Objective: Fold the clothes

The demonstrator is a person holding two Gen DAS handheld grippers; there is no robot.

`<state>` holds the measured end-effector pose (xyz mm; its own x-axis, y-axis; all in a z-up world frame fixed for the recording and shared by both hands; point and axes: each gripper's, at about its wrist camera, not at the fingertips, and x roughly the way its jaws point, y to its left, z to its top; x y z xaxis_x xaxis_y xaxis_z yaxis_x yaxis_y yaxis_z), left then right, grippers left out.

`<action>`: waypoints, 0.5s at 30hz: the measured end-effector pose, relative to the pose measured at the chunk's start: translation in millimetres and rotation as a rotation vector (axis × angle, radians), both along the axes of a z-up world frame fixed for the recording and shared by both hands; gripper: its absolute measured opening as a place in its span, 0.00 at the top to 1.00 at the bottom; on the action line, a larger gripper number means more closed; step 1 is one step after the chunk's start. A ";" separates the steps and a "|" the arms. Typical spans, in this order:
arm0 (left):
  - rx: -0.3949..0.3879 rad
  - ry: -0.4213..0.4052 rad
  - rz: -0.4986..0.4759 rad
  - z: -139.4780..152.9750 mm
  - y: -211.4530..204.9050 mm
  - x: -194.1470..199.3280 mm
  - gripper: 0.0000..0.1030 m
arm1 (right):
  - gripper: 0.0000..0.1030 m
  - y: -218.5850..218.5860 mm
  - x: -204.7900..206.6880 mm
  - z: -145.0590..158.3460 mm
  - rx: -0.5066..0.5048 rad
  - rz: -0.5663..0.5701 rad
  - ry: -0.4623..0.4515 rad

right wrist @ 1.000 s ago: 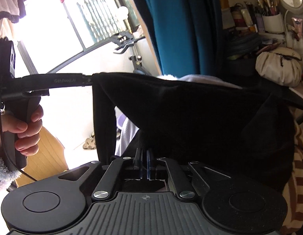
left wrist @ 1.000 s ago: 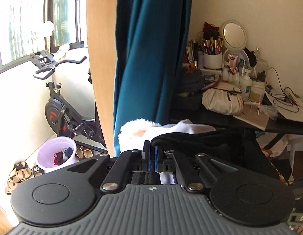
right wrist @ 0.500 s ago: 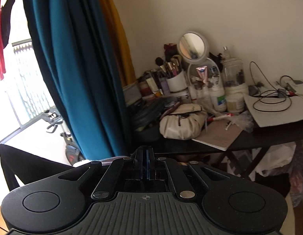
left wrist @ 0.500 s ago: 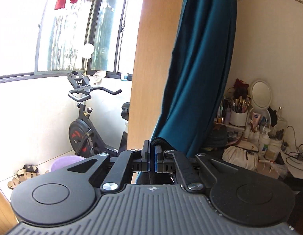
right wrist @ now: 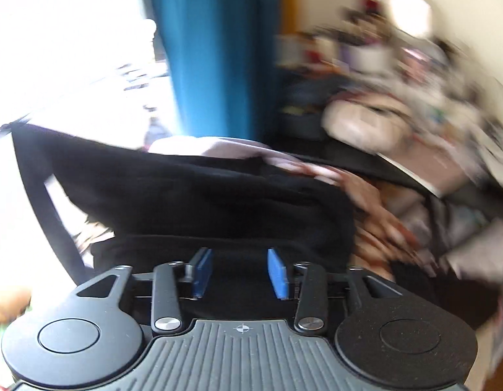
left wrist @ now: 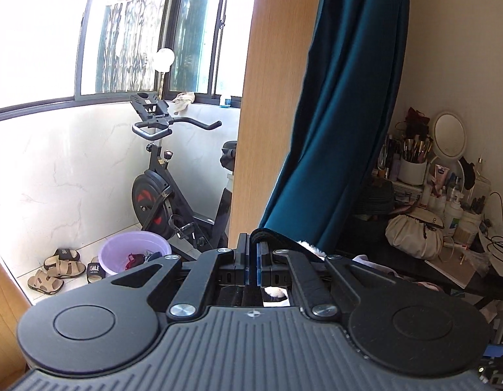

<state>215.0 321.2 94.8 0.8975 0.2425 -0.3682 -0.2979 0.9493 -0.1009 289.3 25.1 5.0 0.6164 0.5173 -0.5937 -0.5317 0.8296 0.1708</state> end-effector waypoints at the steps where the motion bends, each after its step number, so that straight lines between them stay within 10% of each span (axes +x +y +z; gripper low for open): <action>1: 0.002 -0.007 -0.003 2.4 -1.2 -1.1 0.96 | 0.49 14.5 1.3 -1.6 -0.009 0.058 -0.031; 6: 0.005 -0.033 0.001 11.4 -6.8 -6.6 0.96 | 0.34 79.8 -1.2 -11.5 -0.124 0.301 -0.137; 8: 0.010 -0.043 0.024 14.6 -7.8 -11.8 0.96 | 0.43 92.6 -3.3 -17.1 -0.154 0.351 -0.137; 10: 0.006 -0.058 0.044 19.1 -5.3 -18.0 0.96 | 0.87 100.3 -4.2 -21.5 -0.176 0.383 -0.120; 15: -0.004 -0.077 0.079 29.9 4.6 -28.4 0.96 | 0.93 71.1 -4.6 -6.6 -0.104 0.349 -0.111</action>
<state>186.7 325.7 124.8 0.9011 0.3129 -0.3003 -0.3635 0.9225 -0.1296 284.7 96.2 -1.6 0.4770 0.6484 -0.5933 -0.7961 0.6048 0.0209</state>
